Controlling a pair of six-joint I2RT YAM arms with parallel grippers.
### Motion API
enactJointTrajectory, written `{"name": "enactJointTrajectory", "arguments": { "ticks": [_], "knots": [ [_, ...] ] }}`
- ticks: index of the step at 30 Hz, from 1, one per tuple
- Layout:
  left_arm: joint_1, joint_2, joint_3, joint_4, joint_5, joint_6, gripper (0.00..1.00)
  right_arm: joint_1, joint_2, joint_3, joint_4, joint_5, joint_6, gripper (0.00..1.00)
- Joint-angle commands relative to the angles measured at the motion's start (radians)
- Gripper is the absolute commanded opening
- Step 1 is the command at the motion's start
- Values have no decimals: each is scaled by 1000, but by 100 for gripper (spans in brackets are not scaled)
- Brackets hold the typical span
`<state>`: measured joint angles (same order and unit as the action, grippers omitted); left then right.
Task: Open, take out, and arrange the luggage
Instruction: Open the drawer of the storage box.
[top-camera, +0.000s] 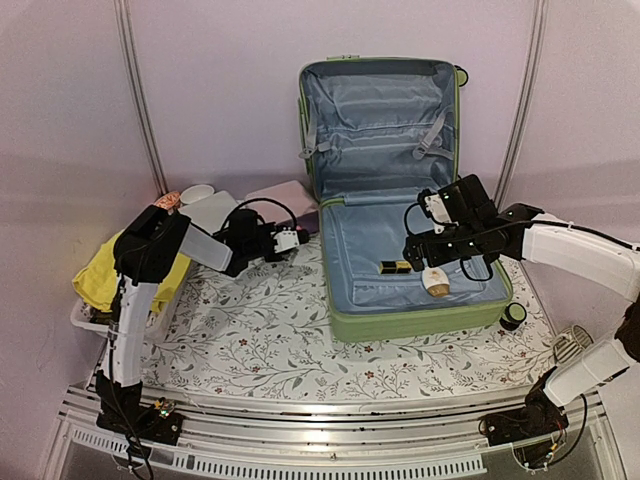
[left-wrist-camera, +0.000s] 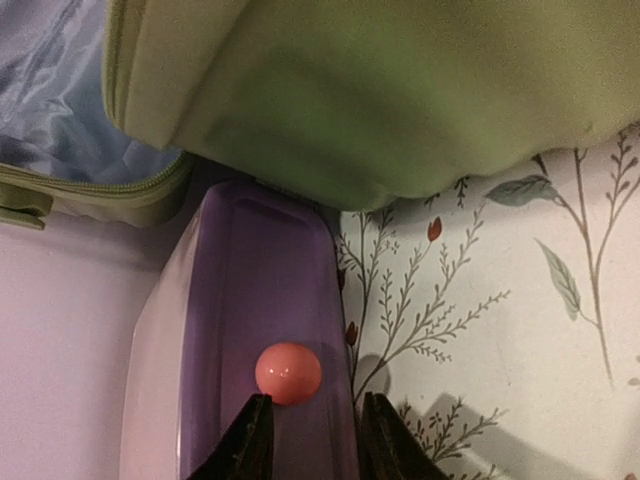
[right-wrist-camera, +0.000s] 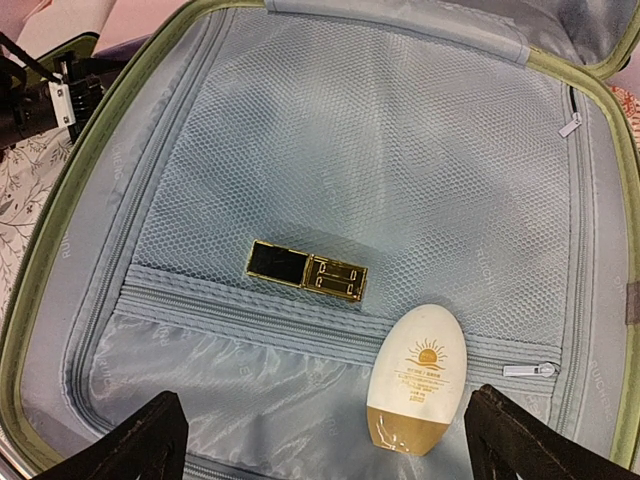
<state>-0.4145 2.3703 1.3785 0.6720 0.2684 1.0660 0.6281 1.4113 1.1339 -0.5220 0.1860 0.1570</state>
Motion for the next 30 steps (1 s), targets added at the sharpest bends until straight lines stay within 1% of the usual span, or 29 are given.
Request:
{"name": "enactJointTrajectory", "arguments": {
  "ticks": [1,4,10,12,15,20,24,30],
  "knots": [
    [-1,32,31,-28,-64,52,33,1,8,25,13,16,-8,99],
    [-6,46,45,-24,-102,72,33,1,11,29,13,14,-10,99],
    [-42,137,35,188,-248,211,35,1,11,27,14,16,-10,99],
    [-45,152,33,238,-262,227,34,0,8,24,13,17,-11,99],
    [-49,155,35,253,-265,228,34,1,2,20,10,22,-10,99],
    [-58,181,40,349,-304,272,33,1,1,20,7,23,-8,99],
    [-62,192,55,356,-317,285,32,2,-1,21,5,21,-6,99],
    [-63,209,96,318,-311,287,32,1,-10,14,2,24,-4,99]
  ]
}}
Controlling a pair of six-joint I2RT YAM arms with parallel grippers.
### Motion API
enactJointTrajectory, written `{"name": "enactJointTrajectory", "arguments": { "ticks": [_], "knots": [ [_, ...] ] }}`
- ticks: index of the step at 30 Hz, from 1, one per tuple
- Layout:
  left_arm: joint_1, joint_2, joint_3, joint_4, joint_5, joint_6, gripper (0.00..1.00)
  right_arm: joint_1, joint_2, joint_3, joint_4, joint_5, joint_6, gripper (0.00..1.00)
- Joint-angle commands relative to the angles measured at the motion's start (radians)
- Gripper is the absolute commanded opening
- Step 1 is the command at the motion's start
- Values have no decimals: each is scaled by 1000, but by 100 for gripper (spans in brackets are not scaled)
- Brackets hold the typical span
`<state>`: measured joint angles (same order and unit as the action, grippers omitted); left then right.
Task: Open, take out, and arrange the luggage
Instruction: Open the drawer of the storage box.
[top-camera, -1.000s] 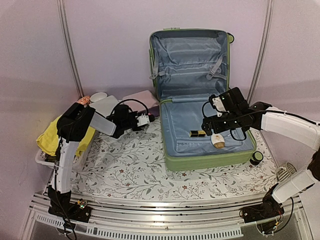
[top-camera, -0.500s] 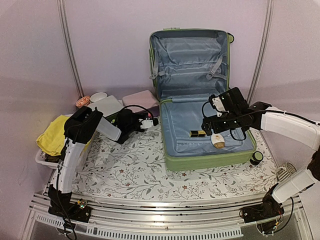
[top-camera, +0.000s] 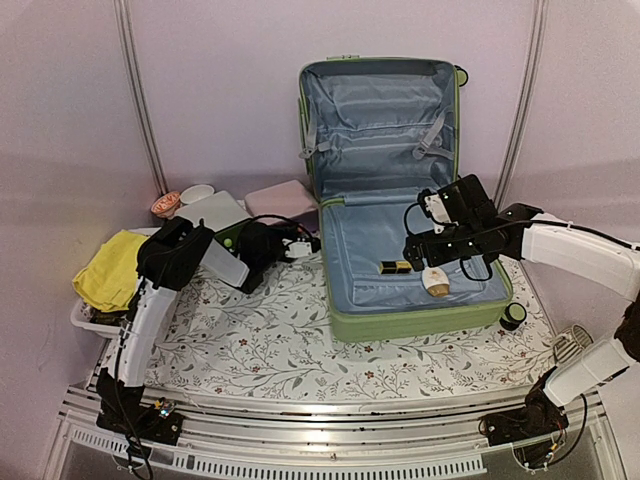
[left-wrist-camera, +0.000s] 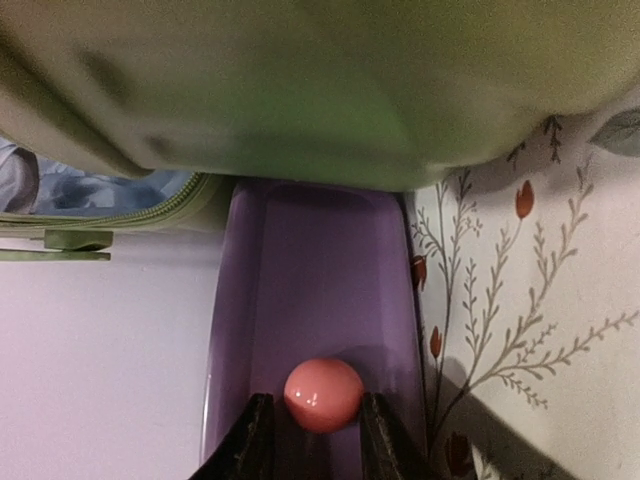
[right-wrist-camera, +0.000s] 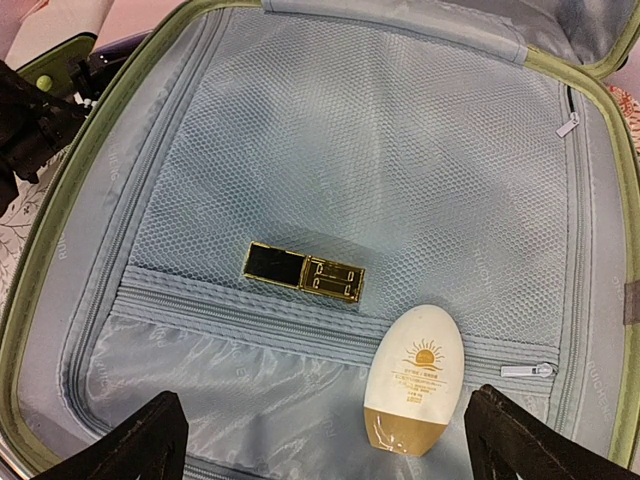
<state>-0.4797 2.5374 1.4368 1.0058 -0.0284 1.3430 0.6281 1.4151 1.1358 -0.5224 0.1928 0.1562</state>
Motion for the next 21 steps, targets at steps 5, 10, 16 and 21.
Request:
{"name": "enactJointTrajectory", "arguments": {
  "ticks": [5,10,16,21],
  "knots": [
    [1,64,72,-33,-17,12,29,1,-16,7,-1,21,-3,99],
    [3,69,83,-25,-24,16,24,0,-15,7,0,20,-1,99],
    [0,55,67,-23,-24,28,6,1,-10,13,0,19,-4,99],
    [-2,20,0,17,-13,33,0,1,2,26,-2,13,-3,99]
  ]
}}
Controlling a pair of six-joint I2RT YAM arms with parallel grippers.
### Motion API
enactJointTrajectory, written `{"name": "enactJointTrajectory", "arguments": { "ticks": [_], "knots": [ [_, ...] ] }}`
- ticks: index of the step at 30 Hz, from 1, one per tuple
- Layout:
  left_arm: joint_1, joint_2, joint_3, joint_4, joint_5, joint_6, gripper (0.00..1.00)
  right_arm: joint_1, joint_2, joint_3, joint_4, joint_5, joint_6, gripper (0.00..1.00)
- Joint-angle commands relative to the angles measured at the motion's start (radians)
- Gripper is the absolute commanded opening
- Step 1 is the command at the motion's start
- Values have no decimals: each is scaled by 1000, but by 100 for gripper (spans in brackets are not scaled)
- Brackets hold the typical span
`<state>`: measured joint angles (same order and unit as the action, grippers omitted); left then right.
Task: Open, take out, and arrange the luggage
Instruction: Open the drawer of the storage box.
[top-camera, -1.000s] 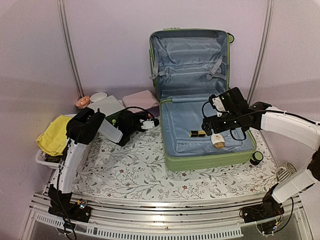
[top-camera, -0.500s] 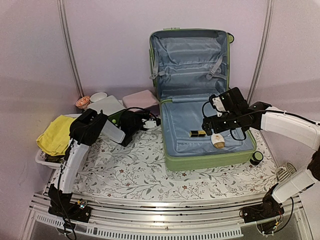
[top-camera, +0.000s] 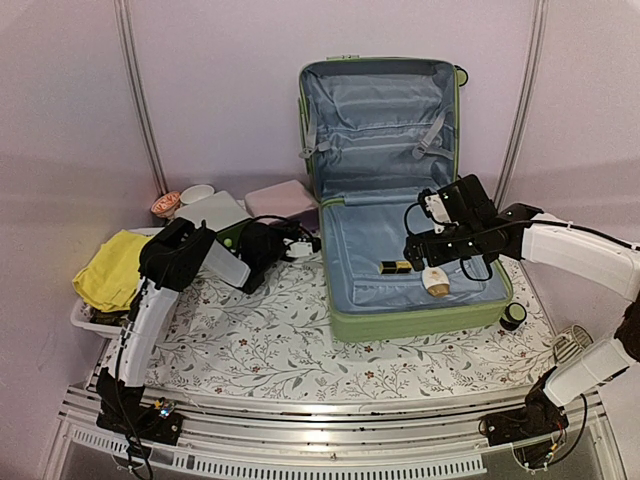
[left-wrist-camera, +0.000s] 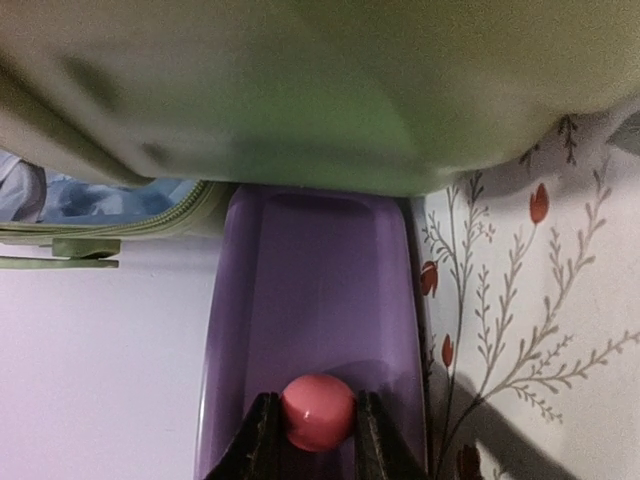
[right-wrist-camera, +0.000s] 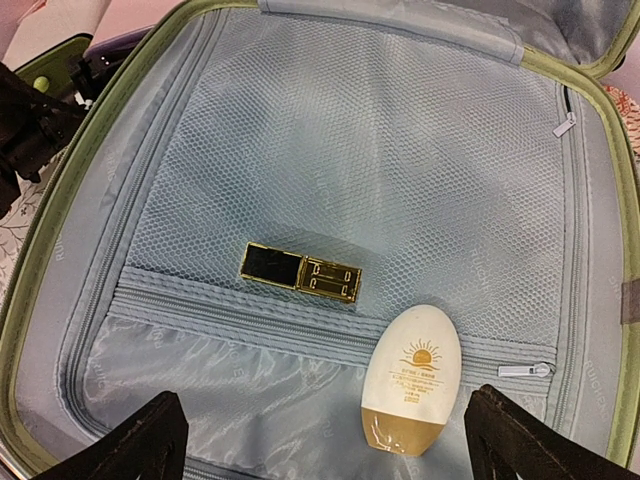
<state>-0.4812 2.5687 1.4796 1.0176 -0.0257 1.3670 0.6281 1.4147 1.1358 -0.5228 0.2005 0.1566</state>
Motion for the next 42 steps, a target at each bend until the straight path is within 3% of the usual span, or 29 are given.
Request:
{"name": "enactJointTrajectory", "arguments": {
  "ticks": [1,19,31,42],
  "knots": [
    [0,-20,-58,15,-15,11,0,2,5,29,-2,4,-2,99],
    [-57,-178,-405,244,-47,35,0,1,2,17,12,-18,0,99],
    [-55,-231,-473,249,-90,-28,0,2,34,12,-3,-42,-5,99],
    [-83,-316,-626,279,-109,-44,0,0,76,21,-1,-60,1,99]
  ]
}}
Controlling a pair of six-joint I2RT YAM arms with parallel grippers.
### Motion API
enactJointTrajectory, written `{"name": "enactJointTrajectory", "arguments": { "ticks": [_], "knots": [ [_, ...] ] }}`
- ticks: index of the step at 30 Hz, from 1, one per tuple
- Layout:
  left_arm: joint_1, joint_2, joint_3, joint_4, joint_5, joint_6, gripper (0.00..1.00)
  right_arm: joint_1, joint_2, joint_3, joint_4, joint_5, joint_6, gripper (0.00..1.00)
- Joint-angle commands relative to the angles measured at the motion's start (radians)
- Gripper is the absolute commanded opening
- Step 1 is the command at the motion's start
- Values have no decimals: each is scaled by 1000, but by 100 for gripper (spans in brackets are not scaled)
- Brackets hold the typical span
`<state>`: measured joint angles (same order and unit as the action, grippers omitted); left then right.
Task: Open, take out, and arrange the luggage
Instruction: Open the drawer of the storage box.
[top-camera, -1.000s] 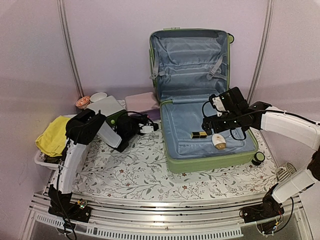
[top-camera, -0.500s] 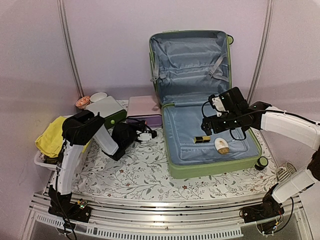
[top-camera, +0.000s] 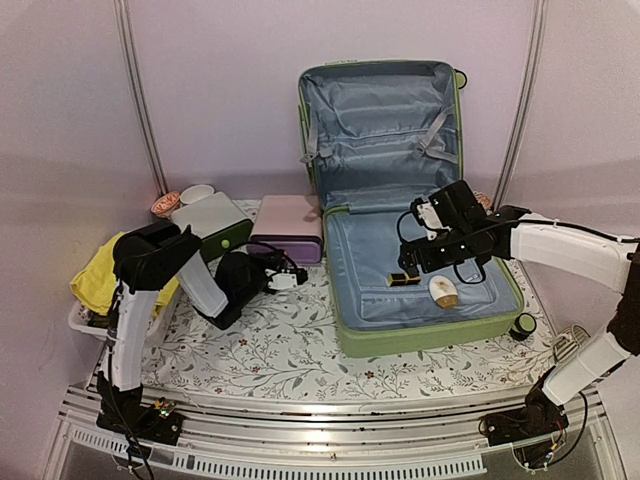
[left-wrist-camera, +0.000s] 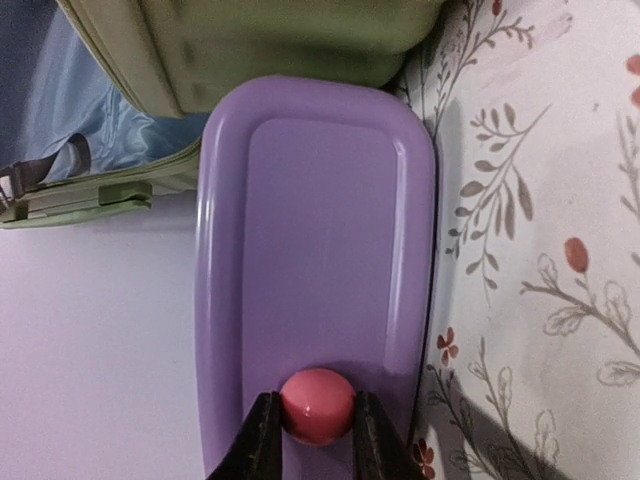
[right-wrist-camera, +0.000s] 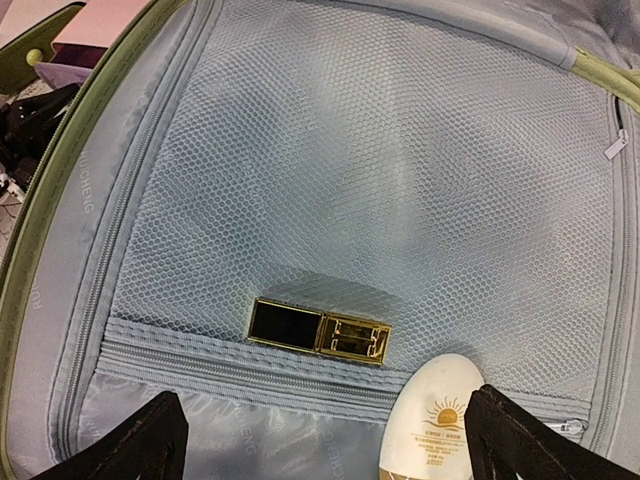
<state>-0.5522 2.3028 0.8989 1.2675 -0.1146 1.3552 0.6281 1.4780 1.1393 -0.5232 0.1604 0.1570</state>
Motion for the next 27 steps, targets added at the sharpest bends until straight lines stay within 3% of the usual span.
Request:
{"name": "enactJointTrajectory", "arguments": {
  "ticks": [1,21,25,27],
  "knots": [
    [-12,-58,-55,33,-23,-30,0,0,15,17,-4,-21,1,99],
    [-59,-144,-235,58,-56,-66,2,-20,28,18,-12,-61,7,99],
    [-70,-179,-261,42,-49,-85,36,-22,19,12,-18,-61,11,99],
    [-77,-196,-277,54,-52,-97,66,-22,13,8,-20,-61,13,99]
  ]
}}
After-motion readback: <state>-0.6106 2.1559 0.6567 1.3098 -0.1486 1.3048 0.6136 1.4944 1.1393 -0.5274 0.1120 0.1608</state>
